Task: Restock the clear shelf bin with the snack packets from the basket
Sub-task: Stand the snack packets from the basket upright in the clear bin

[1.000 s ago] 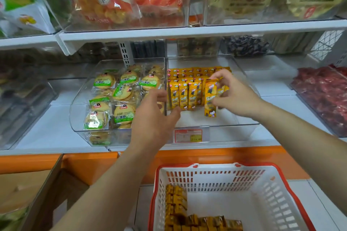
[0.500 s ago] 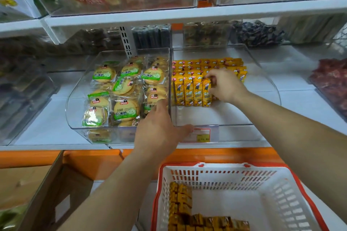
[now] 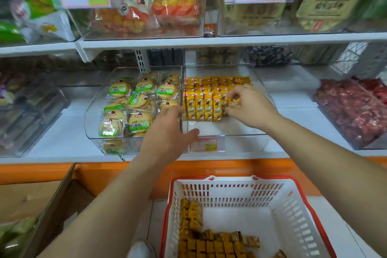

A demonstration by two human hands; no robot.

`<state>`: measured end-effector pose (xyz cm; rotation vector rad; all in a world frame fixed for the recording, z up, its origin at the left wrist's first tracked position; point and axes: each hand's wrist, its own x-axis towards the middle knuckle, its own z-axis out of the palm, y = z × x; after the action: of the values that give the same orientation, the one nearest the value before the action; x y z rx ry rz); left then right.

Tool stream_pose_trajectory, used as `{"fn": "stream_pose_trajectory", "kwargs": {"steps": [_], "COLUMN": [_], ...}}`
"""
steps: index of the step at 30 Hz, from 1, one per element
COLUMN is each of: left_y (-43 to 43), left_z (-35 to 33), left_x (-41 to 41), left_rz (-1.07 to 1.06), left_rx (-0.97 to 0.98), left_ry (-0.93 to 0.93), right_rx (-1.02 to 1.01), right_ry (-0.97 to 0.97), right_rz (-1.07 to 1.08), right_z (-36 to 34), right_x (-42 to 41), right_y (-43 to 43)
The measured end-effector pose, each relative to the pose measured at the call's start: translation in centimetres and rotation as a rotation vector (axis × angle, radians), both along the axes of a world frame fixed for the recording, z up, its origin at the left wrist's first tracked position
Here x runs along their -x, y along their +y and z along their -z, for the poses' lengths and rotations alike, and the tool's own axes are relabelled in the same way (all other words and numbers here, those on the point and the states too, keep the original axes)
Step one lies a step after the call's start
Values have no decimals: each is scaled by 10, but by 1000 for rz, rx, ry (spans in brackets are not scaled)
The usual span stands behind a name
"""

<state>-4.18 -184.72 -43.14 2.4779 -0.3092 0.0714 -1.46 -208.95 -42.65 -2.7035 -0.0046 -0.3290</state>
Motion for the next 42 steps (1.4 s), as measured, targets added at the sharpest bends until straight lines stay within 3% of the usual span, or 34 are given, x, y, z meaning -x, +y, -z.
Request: {"fn": "stream_pose_trajectory", "kwargs": {"steps": [5, 12, 17, 25, 28, 32, 37, 42], "left_y": [-10, -42, -45, -38, -31, -35, -43, -47], "left_z": [18, 124, 231, 342, 357, 362, 369, 383], "left_x": [48, 77, 83, 80, 81, 81, 76, 82], "left_rz": [187, 298, 212, 23, -22, 165, 128, 177], "left_rx": [-102, -445, -441, -471, -330, -169, 9, -58], "left_ry": [36, 297, 541, 531, 546, 505, 644, 756], "right_rx": [-93, -152, -289, -348, -471, -367, -446, -457], "right_ry": [52, 540, 794, 961, 1071, 1058, 977, 917], "right_rz": [-154, -92, 14, -22, -51, -132, -85, -62], "right_z": [10, 150, 260, 366, 381, 391, 400, 405], "right_x": [93, 144, 159, 164, 162, 166, 169, 157], "right_y": [-8, -23, -34, -33, -26, -23, -27, -12]}}
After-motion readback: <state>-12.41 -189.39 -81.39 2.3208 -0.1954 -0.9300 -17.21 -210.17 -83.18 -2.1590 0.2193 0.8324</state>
